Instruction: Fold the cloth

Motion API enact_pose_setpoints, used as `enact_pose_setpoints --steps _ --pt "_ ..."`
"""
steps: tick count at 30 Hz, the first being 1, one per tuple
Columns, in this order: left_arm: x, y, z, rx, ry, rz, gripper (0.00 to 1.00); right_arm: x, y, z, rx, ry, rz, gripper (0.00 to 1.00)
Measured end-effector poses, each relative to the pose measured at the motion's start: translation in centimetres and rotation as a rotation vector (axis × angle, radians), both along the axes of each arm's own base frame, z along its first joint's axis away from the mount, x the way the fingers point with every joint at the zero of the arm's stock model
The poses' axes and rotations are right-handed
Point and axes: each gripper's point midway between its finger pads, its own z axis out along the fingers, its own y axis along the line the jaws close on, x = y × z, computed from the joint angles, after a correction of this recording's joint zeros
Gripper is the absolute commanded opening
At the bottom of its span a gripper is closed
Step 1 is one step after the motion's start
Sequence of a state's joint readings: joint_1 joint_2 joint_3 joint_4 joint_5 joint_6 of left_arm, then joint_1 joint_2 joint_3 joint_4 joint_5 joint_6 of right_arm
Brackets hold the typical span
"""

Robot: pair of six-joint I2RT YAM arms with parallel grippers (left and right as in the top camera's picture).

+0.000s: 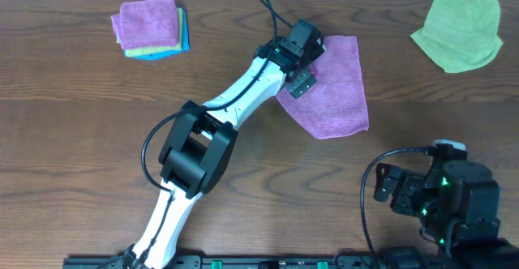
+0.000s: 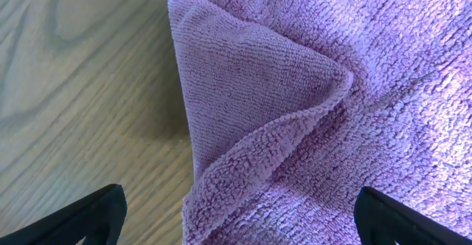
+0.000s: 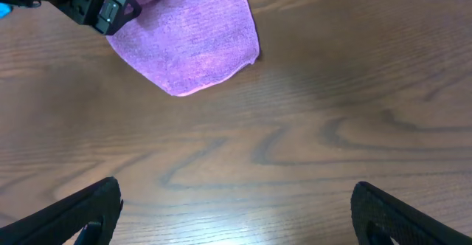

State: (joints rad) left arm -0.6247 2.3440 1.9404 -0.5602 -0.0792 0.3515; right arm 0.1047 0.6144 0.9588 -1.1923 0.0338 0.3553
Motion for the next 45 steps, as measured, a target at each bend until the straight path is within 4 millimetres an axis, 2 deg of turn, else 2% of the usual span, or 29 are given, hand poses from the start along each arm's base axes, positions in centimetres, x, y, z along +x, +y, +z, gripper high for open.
enact_pose_setpoints --steps 5,10,11,13,17,25,33,40,43,45 --pt "0.3 -0.2 -0.3 -0.001 -0.012 -0.011 1.0 0.0 0.0 0.0 0.0 0.0 0.0 0.99" --pt "0.8 -0.5 -2.2 0.002 -0.011 -0.014 1.0 0.0 0.0 0.0 0.0 0.0 0.0 0.99" --pt "0.9 -0.7 -2.6 0.0 -0.014 -0.015 0.95 0.0 0.0 0.0 0.0 0.001 0.001 0.99" --pt "1.2 -0.9 -3.0 -0.002 -0.023 -0.02 0.92 0.0 0.0 0.0 0.0 0.001 0.0 0.99" --pt "2.1 -1.3 -2.4 -0.018 -0.071 -0.019 0.92 0.0 0.0 0.0 0.0 0.001 0.0 0.99" --pt "3.6 -0.6 -1.6 -0.007 -0.134 0.011 0.92 -0.1 0.1 0.0 0.002 0.003 0.003 0.99" --pt "5.1 1.0 -1.2 0.007 -0.167 0.055 0.88 -0.1 0.1 -0.1 0.002 0.007 0.003 0.99" --pt "7.2 4.4 -2.3 0.107 -0.242 0.17 0.82 -0.2 0.1 -0.1 0.003 0.009 0.003 0.98" --pt "8.3 5.7 -1.4 0.16 -0.317 0.239 0.83 -0.2 0.1 -0.2 0.004 0.01 0.004 0.99" --pt "9.4 7.0 -0.2 0.198 -0.395 0.309 0.86 -0.2 0.1 -0.2 0.004 0.011 0.005 0.99"
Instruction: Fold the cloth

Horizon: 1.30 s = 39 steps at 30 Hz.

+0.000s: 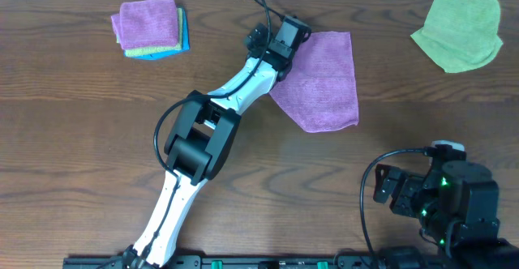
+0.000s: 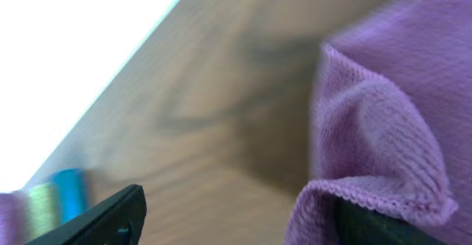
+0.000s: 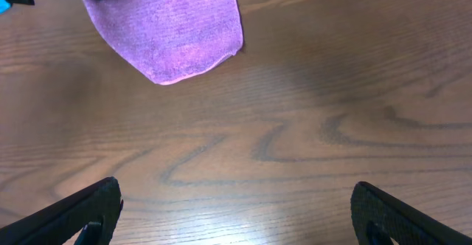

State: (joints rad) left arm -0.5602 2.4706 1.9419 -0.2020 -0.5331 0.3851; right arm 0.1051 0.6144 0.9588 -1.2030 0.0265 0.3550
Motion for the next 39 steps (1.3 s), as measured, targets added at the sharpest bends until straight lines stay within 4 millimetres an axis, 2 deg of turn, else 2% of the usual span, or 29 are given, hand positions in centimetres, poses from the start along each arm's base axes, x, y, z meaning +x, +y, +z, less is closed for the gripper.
enact_pose_setpoints --steps 6,9,12,17,20,23,24,26,28,30,33,36,39 --pt "1.0 3.3 1.6 0.086 -0.079 0.116 0.84 0.0 0.0 0.0 0.0 0.0 0.0 0.99" --pt "1.4 4.1 2.6 0.107 -0.13 0.165 0.8 0.0 0.0 0.0 0.0 0.0 0.0 0.99" --pt "1.1 5.1 3.0 0.161 -0.143 0.21 0.83 0.1 0.0 0.1 0.001 -0.007 0.0 0.99" --pt "-1.3 6.0 1.4 0.257 -0.032 0.224 0.84 1.4 0.1 0.8 0.004 -0.05 -0.001 0.98" --pt "-4.0 5.1 -0.7 0.227 0.086 0.211 0.81 2.6 0.0 0.2 -0.014 -0.016 -0.01 0.92" --pt "-6.0 3.6 -1.7 0.121 0.169 0.208 0.87 4.3 0.0 -1.0 -0.031 0.039 -0.014 0.88" --pt "-6.3 3.1 -1.2 0.081 0.174 0.212 0.87 5.2 0.0 -1.5 -0.035 0.055 -0.015 0.88" --pt "-6.6 2.7 1.2 -0.009 0.162 0.232 0.87 6.3 0.1 -2.0 -0.04 0.069 -0.015 0.88" --pt "-6.9 2.7 4.9 -0.095 0.135 0.246 0.86 7.1 0.1 -2.0 -0.043 0.058 -0.011 0.89" --pt "-7.3 2.7 9.2 -0.206 0.108 0.247 0.8 7.8 0.2 -1.6 -0.05 0.027 -0.003 0.91" --pt "-8.0 3.1 13.4 -0.309 0.09 0.236 0.76 8.4 0.2 -1.0 -0.058 -0.006 0.009 0.94" --pt "-9.1 4.1 15.3 -0.346 0.109 0.242 0.72 8.5 0.2 -1.0 -0.073 -0.008 0.026 0.93" --pt "-10.9 4.8 15.0 -0.341 0.192 0.242 0.68 9.1 0.1 -1.3 -0.087 -0.005 0.03 0.92"
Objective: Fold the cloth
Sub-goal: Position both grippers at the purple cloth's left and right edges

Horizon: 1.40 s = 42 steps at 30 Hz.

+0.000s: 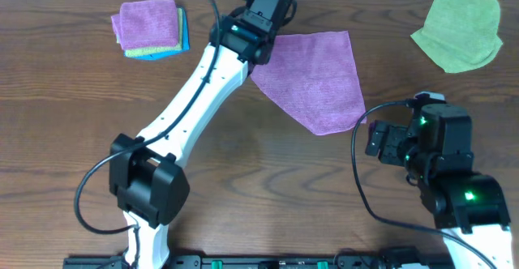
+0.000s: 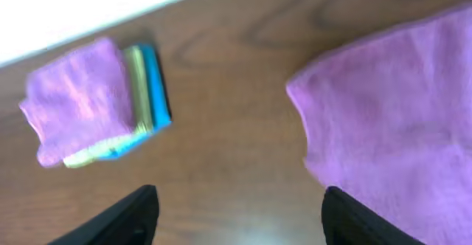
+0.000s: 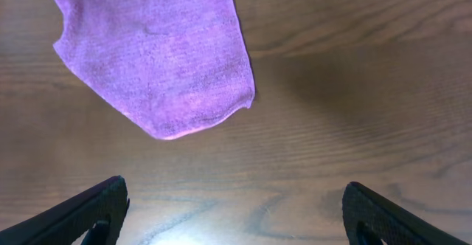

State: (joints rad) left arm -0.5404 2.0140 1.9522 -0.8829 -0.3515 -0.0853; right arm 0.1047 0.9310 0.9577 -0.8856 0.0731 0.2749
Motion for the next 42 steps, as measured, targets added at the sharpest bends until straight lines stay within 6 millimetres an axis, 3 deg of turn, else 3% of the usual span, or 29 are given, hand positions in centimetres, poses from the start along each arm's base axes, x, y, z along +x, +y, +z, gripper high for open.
enact_pose_setpoints --steps 3,6,11,13,14,17,20,24,28,34,38,42 --pt "-1.8 0.0 -0.1 -0.027 0.068 -0.01 0.65 1.5 -0.4 0.1 -0.011 -0.027 -0.013 0.92" --pt "-3.5 0.4 1.3 -0.074 0.106 -0.022 0.62 2.6 -1.5 -0.1 -0.017 -0.034 -0.043 0.88" --pt "-6.7 2.7 6.8 -0.216 0.068 -0.017 0.61 3.0 -3.0 -0.7 0.018 -0.013 -0.071 0.89" --pt "-8.4 3.9 7.5 -0.263 0.039 -0.002 0.62 2.7 -3.6 0.1 0.021 -0.02 -0.075 0.89" --pt "-9.1 4.2 7.0 -0.278 0.038 0.002 0.66 2.6 -3.8 0.7 0.018 -0.024 -0.074 0.89" --pt "-12.6 5.7 3.1 -0.308 0.093 0.039 0.68 2.1 -3.9 4.0 0.005 -0.08 -0.059 0.87" --pt "-15.6 6.8 0.9 -0.342 0.118 0.061 0.7 0.6 -3.7 4.6 0.003 -0.067 -0.051 0.87" --pt "-18.7 7.3 -0.3 -0.435 0.097 0.065 0.77 -1.4 -3.5 4.7 0.004 -0.049 -0.05 0.88" --pt "-18.7 5.6 -2.3 -0.556 0.066 0.03 0.82 -2.0 -3.4 4.0 0.01 -0.033 -0.052 0.87" --pt "-19.1 3.4 -8.1 -0.625 0.209 0.009 0.9 -1.9 -2.5 -0.5 0.075 0.047 -0.042 0.9" --pt "-17.7 1.9 -9.3 -0.664 0.22 -0.011 0.92 -1.4 -2.1 -1.0 0.103 0.05 -0.03 0.91" --pt "-15.8 0.6 -10.9 -0.691 0.211 -0.022 0.95 -0.7 -1.2 -2.1 0.149 0.094 0.002 0.84"
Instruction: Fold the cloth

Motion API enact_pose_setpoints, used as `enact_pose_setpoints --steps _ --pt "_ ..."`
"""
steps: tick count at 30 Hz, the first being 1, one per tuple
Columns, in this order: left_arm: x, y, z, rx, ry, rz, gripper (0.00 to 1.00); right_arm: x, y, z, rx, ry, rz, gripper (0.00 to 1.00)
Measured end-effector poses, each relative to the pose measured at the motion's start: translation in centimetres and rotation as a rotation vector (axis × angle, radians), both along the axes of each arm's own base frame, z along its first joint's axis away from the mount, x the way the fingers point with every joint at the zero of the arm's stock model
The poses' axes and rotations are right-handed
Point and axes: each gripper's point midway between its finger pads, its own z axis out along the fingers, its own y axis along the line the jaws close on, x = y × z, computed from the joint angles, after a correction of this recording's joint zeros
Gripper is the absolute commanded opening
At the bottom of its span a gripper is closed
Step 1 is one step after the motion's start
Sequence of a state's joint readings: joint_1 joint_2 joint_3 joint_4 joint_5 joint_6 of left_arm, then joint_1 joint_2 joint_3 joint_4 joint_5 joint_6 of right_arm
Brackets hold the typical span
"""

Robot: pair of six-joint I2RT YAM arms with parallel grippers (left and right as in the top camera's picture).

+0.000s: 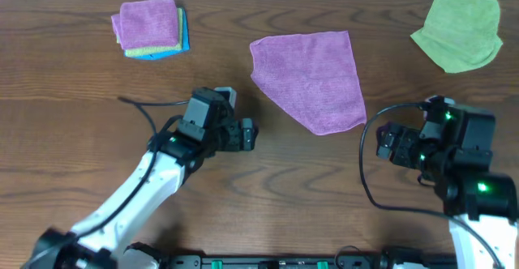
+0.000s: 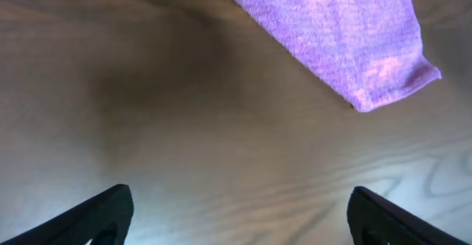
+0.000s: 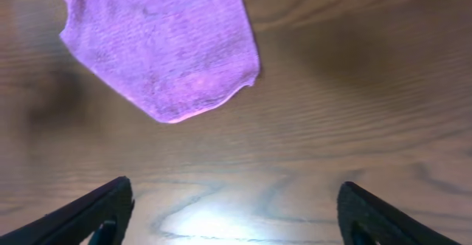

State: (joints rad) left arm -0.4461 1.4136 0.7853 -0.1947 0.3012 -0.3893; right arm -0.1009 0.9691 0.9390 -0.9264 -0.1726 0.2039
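A purple cloth (image 1: pixel 310 76) lies spread flat at the table's back middle; it also shows in the left wrist view (image 2: pixel 332 31) and the right wrist view (image 3: pixel 162 46). My left gripper (image 1: pixel 247 134) hangs open over bare wood left of the cloth's near corner, its fingertips (image 2: pixel 110 208) wide apart and nothing between them. To the right of that corner my right gripper (image 1: pixel 388 142) is open too, fingertips (image 3: pixel 110 208) spread over bare table.
A stack of folded purple, green and blue cloths (image 1: pixel 151 27) sits at the back left. A crumpled green cloth (image 1: pixel 459 32) lies at the back right. Brown wooden table (image 1: pixel 268 196) all around.
My left arm has pulled back from the cloth's far left corner to the table's middle left. The cloth's left edge now lies flat. The right gripper stays roughly where it was.
At first my left gripper was over a folded-over flap at the cloth's left side. Then it held that corner near the back edge. Then it was open beyond the spread corner, the right arm having come forward. Now both grippers are open, flanking the cloth's near corner.
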Motion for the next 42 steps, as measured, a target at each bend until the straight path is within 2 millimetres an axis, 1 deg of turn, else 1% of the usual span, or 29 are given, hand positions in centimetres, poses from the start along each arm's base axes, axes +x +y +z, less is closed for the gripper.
enact_pose_setpoints --steps 2,3,4,5,6,8,9,10,11,14,16,19,21,25,30,33,37,39,42 --pt "0.9 -0.4 -0.5 -0.013 -0.014 0.0 0.96 0.4 0.3 -0.4 0.019 0.011 0.014 0.81" --pt "1.6 -0.6 -0.6 -0.023 -0.029 0.002 0.96 0.8 0.5 -0.6 0.03 0.016 0.021 0.76" --pt "2.4 -0.6 -0.9 -0.035 -0.042 0.008 0.98 1.2 0.8 -0.7 0.045 0.013 0.031 0.68" --pt "2.9 -0.5 -1.1 -0.043 -0.047 0.013 0.98 1.7 1.1 -0.7 0.058 0.0 0.04 0.5" --pt "3.7 -0.4 -1.4 -0.06 -0.056 0.021 0.98 2.2 1.4 -0.5 0.065 -0.019 0.059 0.41" --pt "4.9 0.3 -1.9 -0.092 -0.057 0.038 0.98 3.3 2.2 0.1 0.083 -0.062 0.09 0.15" --pt "5.3 0.6 -2.2 -0.098 -0.052 0.046 0.96 3.6 2.5 0.2 0.085 -0.072 0.105 0.07" --pt "5.7 1.0 -2.5 -0.107 -0.041 0.055 0.96 4.1 3.0 0.3 0.091 -0.086 0.121 0.02" --pt "6.1 1.4 -2.7 -0.114 -0.032 0.063 0.95 4.4 3.5 0.3 0.098 -0.094 0.137 0.02" --pt "7.7 2.0 -2.6 -0.131 -0.034 0.073 0.89 5.8 5.3 -0.2 0.122 -0.101 0.184 0.02" --pt "9.1 1.9 -1.9 -0.146 -0.057 0.064 0.84 6.8 6.4 -1.0 0.135 -0.091 0.209 0.02" --pt "10.8 1.5 -0.9 -0.167 -0.083 0.049 0.82 7.9 7.7 -2.5 0.15 -0.067 0.231 0.01" --pt "11.6 1.1 -0.7 -0.181 -0.086 0.039 0.82 8.3 8.1 -3.1 0.156 -0.057 0.238 0.02" --pt "13.2 0.1 -1.6 -0.214 -0.08 0.012 0.83 9.0 8.4 -3.4 0.159 -0.065 0.242 0.02" --pt "15.0 -0.8 -3.6 -0.252 -0.039 -0.018 0.82 9.8 8.4 -3.7 0.159 -0.077 0.243 0.02" --pt "16.2 -1.3 -4.2 -0.267 -0.033 -0.028 0.82 10.0 8.6 -4.7 0.162 -0.051 0.244 0.02" --pt "17.6 -1.8 -4.2 -0.281 -0.046 -0.037 0.82 10.2 8.7 -6.2 0.167 -0.016 0.244 0.02" --pt "17.8 -2.0 -4.5 -0.289 -0.039 -0.043 0.82 10.5 8.8 -6.3 0.17 -0.019 0.247 0.02" --pt "17.6 -2.1 -5.7 -0.295 -0.009 -0.044 0.83 10.8 8.8 -6.4 0.173 -0.029 0.249 0.02"
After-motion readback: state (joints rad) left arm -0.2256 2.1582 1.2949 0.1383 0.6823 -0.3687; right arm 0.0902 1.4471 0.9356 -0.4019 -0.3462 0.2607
